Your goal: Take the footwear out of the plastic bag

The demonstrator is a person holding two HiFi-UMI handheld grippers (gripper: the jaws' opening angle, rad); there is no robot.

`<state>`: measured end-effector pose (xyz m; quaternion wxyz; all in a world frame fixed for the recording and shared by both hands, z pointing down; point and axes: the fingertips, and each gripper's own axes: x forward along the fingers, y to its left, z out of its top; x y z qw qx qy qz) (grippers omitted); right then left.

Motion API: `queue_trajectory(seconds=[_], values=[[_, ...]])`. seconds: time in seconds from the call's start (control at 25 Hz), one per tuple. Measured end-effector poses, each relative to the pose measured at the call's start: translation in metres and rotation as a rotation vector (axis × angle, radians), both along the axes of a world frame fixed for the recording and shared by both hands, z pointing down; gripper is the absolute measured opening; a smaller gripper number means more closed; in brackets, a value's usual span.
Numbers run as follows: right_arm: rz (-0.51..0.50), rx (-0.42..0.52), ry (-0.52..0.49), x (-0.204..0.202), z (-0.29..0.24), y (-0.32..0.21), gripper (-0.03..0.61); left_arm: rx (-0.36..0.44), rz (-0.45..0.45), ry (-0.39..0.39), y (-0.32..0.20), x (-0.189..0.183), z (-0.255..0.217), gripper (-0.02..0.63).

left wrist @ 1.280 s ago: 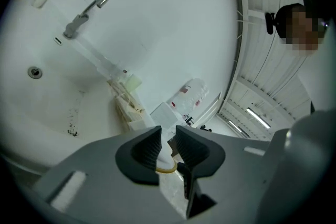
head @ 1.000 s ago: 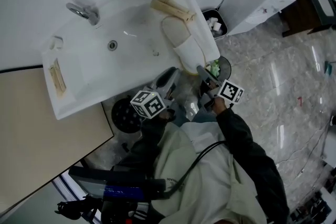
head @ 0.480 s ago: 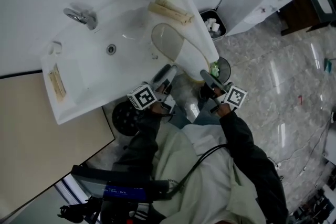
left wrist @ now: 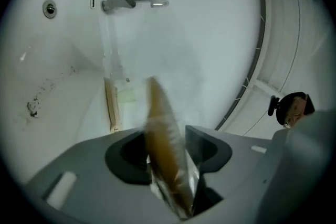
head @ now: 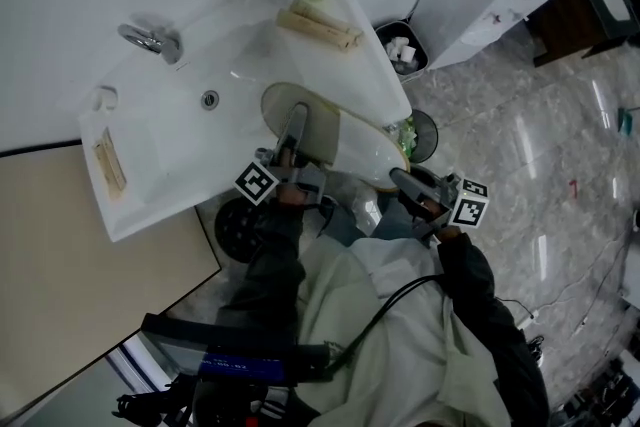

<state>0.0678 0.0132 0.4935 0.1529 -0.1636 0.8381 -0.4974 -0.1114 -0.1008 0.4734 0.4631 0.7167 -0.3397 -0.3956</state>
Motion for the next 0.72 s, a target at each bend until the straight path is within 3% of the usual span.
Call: queue_trajectory(seconds=[0.04,0.24,0.72], values=[[0.005,-0.002,-0.022,0.000,-0.003,0.000,0.077,-0.012,-0.007,-0.006,-0.002,-0.002,0.001,0.182],[0.056,0.037,-0.012,-0.001,-0.012,-0.002,0.080,-0.010,-0.049,0.016,0.003,-0.011,-0.012,0.167],[0.038,0.055,0.135,-0.005,-0.023,0.000,0.070,0.042,-0.057,-0.056,0.002,-0.015,-0.034,0.169]])
